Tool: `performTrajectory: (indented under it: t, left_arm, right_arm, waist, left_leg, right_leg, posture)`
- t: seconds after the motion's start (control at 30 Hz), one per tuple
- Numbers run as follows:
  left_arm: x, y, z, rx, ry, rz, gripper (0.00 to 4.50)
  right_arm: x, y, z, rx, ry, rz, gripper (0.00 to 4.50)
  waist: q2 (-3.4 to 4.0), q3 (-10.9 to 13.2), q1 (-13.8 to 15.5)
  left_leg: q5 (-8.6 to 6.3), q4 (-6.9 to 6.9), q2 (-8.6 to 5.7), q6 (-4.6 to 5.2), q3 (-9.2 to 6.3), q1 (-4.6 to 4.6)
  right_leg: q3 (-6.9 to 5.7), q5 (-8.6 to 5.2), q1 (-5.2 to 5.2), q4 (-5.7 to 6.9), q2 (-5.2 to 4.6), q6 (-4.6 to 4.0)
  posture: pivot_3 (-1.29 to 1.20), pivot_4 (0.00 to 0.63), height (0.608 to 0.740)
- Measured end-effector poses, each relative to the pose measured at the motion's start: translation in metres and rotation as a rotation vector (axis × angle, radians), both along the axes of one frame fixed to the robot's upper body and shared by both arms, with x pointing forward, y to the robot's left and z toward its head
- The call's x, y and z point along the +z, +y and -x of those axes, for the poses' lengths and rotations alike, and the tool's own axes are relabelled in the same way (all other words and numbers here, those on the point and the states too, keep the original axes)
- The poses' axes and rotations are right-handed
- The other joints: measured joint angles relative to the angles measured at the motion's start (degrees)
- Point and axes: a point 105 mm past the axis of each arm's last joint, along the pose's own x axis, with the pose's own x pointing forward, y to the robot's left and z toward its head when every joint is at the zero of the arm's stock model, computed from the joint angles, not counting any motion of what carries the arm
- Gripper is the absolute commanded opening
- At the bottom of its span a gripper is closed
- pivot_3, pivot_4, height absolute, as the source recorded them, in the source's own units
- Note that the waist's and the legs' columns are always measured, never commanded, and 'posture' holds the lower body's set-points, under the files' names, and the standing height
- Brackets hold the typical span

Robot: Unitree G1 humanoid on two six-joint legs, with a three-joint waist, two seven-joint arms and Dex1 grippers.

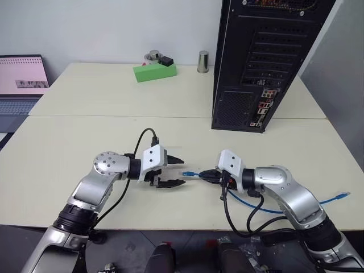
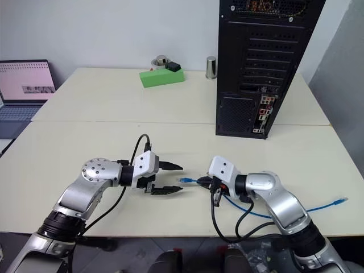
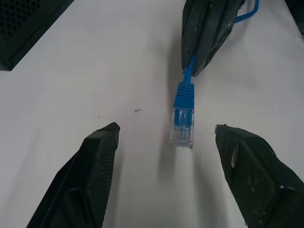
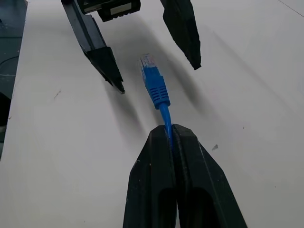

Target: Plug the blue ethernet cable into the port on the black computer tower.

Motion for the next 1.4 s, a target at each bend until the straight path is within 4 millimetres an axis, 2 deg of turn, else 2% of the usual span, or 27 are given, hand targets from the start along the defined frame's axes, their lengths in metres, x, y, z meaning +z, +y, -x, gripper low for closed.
performTrajectory:
  t: [0.1, 0.13, 0.17, 0.4, 0.5, 0.57, 0.6, 0.83, 0.97, 1.07, 1.27, 1.4]
  left_arm:
    - [0.0, -0.001, 0.002, -0.019, 0.019, 0.008, 2.11]
    - [0.0, -0.001, 0.002, -0.021, 0.021, 0.008, 1.78]
    - [0.0, -0.001, 0.002, -0.021, 0.022, 0.009, 1.69]
    - [-0.003, 0.0, 0.002, -0.02, 0.036, 0.003, 0.3]
    - [-0.004, 0.0, 0.001, -0.02, 0.034, 0.001, 0.29]
    - [-0.004, 0.0, 0.001, -0.022, 0.029, -0.002, 0.29]
    - [-0.004, 0.0, 0.001, -0.022, 0.026, -0.003, 0.29]
    - [-0.003, -0.001, -0.001, -0.03, -0.05, 0.0, 0.29]
    - [-0.001, -0.002, -0.006, -0.055, -0.22, -0.025, 0.29]
    - [0.005, -0.012, -0.01, -0.052, -0.354, 0.046, 0.29]
    - [0.018, -0.018, -0.003, -0.113, -0.738, 0.093, 0.29]
    - [0.021, -0.019, 0.005, -0.198, -0.962, 0.082, 0.29]
  right_arm:
    - [0.0, -0.001, 0.001, 0.008, 0.0, 0.01, 0.0]
    - [-0.001, 0.0, 0.001, 0.013, 0.002, 0.012, 0.0]
    - [-0.001, 0.0, 0.002, 0.015, 0.004, 0.013, 0.0]
    - [0.0, 0.002, 0.001, 0.019, -0.008, 0.02, 0.0]
    - [0.0, 0.002, 0.001, 0.021, -0.007, 0.021, 0.0]
    - [0.0, 0.002, 0.001, 0.02, -0.005, 0.021, 0.47]
    - [0.0, 0.002, 0.002, 0.023, -0.004, 0.022, 0.54]
    - [0.001, -0.01, 0.005, 0.074, -0.017, 0.087, 2.17]
    - [0.012, -0.031, 0.001, 0.055, -0.002, 0.089, 3.22]
    - [0.024, -0.037, -0.001, 0.006, 0.042, -0.008, 3.94]
    - [0.038, -0.023, 0.004, -0.075, 0.211, -0.298, 3.98]
    - [0.038, -0.012, 0.006, -0.097, 0.31, -0.388, 3.98]
  waist:
    - [0.0, 0.0, 0.0]
    - [0.0, 0.0, 0.0]
    - [0.0, 0.0, -0.01]
    - [0.0, 0.0, -0.01]
    - [0.0, 0.0, 0.0]
    - [0.0, 0.0, 0.0]
    - [0.0, 0.0, 0.0]
    - [0.0, 0.0, 0.05]
    - [0.0, 0.0, 0.07]
    - [-0.01, 0.0, 0.17]
    - [-0.01, -0.01, 0.04]
    - [-0.01, -0.01, 0.19]
  left_leg:
    - [0.0, 0.0, 0.0, 0.0, -0.01, 0.0]
    - [0.0, 0.0, 0.0, 0.0, -0.01, 0.0]
    - [0.0, 0.0, 0.0, 0.0, -0.01, 0.0]
    - [0.0, 0.0, 0.0, 0.0, -0.01, 0.0]
    - [0.0, 0.0, 0.0, 0.0, -0.02, 0.0]
    - [0.0, 0.0, 0.0, 0.0, -0.02, 0.0]
    - [0.0, 0.0, 0.0, 0.0, -0.02, 0.0]
    - [0.0, 0.01, 0.0, 0.0, -0.01, 0.0]
    - [0.0, 0.01, 0.0, 0.0, -0.01, 0.0]
    - [0.0, 0.04, 0.0, 0.0, -0.02, -0.02]
    - [0.0, 0.03, 0.0, 0.0, -0.02, 0.0]
    - [0.0, 0.04, -0.04, 0.0, -0.02, -0.02]
  right_leg:
    - [-0.01, 0.0, 0.0, 0.0, 0.0, 0.0]
    - [-0.01, 0.0, 0.0, 0.0, 0.0, 0.0]
    - [-0.01, 0.0, 0.0, 0.0, 0.0, 0.0]
    - [-0.01, 0.0, 0.0, 0.0, 0.0, 0.0]
    - [-0.01, 0.0, 0.0, 0.0, 0.0, 0.0]
    - [-0.01, 0.0, 0.0, 0.0, 0.0, 0.0]
    - [-0.01, 0.0, 0.0, 0.0, 0.0, 0.0]
    - [-0.01, 0.0, 0.01, -0.01, -0.01, 0.0]
    - [-0.01, 0.0, 0.01, -0.02, -0.01, 0.0]
    - [-0.02, 0.01, 0.04, -0.02, -0.02, 0.0]
    - [0.01, 0.02, 0.02, 0.01, -0.02, -0.01]
    - [0.0, 0.02, 0.03, 0.0, -0.04, 0.0]
  posture:
    - [0.0, 0.15, 0.74]
    - [0.0, 0.15, 0.74]
    - [0.0, 0.15, 0.74]
    - [0.0, 0.15, 0.74]
    - [0.0, 0.15, 0.74]
    - [0.0, 0.15, 0.74]
    - [0.0, 0.15, 0.74]
    - [0.0, 0.15, 0.74]
    - [0.0, 0.15, 0.74]
    - [0.0, 0.15, 0.74]
    - [0.0, 0.15, 0.74]
    - [0.0, 0.15, 0.74]
